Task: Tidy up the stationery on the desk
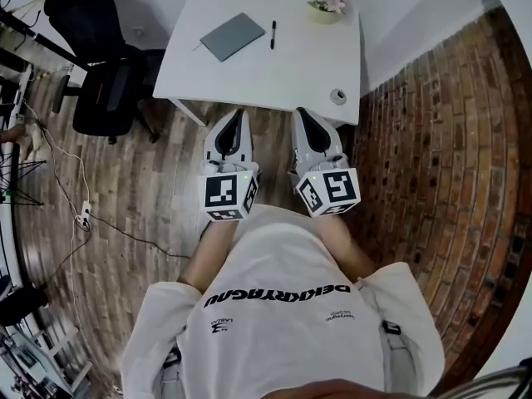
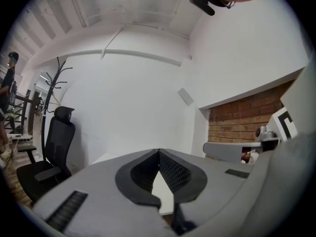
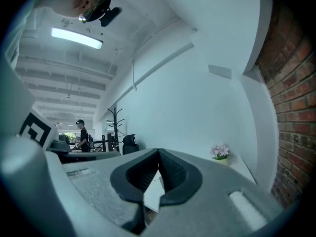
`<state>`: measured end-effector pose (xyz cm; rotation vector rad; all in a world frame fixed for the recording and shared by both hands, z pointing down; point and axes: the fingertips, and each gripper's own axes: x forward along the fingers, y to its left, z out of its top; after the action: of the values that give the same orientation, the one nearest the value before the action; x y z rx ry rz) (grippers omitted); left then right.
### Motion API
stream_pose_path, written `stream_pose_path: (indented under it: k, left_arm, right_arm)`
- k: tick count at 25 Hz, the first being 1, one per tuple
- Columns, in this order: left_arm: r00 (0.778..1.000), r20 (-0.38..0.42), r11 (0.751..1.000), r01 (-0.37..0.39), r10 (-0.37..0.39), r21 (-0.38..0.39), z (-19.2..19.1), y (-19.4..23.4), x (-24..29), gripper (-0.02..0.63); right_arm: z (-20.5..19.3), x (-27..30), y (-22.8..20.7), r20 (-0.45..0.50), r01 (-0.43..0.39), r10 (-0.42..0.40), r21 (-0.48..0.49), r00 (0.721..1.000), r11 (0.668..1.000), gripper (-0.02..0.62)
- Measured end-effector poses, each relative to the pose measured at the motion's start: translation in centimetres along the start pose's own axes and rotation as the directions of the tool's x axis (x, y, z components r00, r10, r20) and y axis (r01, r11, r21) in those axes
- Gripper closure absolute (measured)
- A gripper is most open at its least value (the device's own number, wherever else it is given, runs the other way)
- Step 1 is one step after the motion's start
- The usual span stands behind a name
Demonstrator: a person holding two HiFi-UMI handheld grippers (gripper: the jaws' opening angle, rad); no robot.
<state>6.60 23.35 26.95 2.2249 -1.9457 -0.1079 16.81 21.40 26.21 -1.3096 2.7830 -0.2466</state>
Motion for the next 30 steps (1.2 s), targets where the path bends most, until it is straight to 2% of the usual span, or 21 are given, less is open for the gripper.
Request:
stream_pose_path:
  k: [8, 13, 20, 30]
  left_arm:
    - [0.99, -0.07, 0.992, 0.122, -0.121, 0.018, 3.4, 10.5, 12.7, 0.607]
    - [0.979, -0.124, 0.986, 0.167, -0.164, 0.016, 3.3, 15.2, 18.6, 0.607]
    - [0.958, -0.234, 0.985, 0.174, -0.166, 0.013, 1.4, 20.0, 24.1, 0.607]
    - [0.917, -0.365, 0.981, 0.191, -0.163, 0.041, -2.9, 22.6, 29.6, 0.607]
  right_arm:
    - [0.6, 15.5, -1.3, -0.044, 0.121, -0.12, 0.033, 0.992, 0.992, 0.597]
    - [-0.3, 22.3, -2.3, -0.079, 0.177, -0.174, 0.042, 0.982, 0.983, 0.597]
    - [-2.6, 28.3, -3.4, -0.135, 0.22, -0.209, 0.076, 0.969, 0.972, 0.598]
    - [-7.9, 33.3, -6.2, -0.256, 0.239, -0.202, 0.123, 0.945, 0.963, 0.601]
